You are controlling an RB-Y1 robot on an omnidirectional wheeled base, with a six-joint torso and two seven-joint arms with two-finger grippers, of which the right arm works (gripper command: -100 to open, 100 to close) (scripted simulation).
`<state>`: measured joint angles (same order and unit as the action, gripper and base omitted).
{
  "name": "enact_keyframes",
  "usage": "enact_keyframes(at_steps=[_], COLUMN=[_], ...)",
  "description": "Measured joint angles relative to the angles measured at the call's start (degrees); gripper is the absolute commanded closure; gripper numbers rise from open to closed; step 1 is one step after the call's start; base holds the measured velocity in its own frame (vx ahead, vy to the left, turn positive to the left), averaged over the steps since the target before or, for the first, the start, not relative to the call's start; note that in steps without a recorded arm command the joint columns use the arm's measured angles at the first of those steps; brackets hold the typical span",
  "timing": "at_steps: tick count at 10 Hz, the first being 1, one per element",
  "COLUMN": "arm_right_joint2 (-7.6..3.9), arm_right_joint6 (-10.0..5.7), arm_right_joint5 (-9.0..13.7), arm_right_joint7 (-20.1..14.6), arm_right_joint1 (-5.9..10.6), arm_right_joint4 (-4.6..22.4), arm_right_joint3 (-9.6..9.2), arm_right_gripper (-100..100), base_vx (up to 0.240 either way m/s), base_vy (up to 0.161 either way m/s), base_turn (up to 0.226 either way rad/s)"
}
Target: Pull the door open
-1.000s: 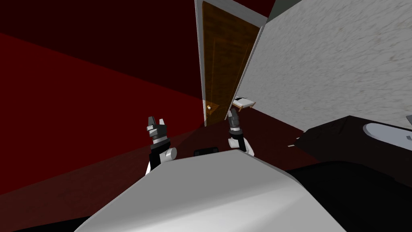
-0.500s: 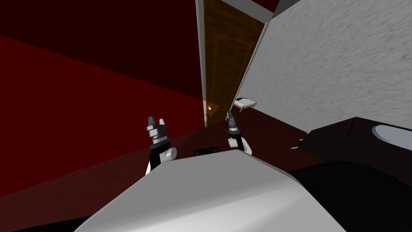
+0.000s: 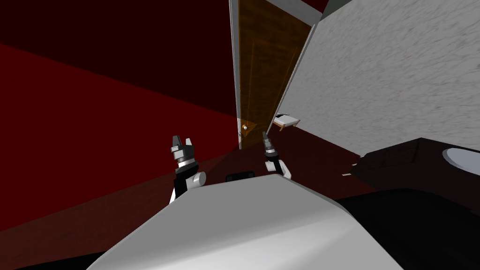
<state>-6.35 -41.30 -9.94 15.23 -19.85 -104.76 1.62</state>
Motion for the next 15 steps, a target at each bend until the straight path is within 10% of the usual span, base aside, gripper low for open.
enact_keyframes(at_steps=[15], arm_right_joint2=[-2.33], arm_right_joint6=[-5.28], arm_right_joint5=[-7.2], arm_right_joint7=[16.7], arm_right_joint1=[7.91], arm_right_joint4=[24.4], arm_right_joint3=[3.75], arm_right_gripper=[-100], base_vx=[0.092], base_vy=[0.013], base_turn=[0.003])
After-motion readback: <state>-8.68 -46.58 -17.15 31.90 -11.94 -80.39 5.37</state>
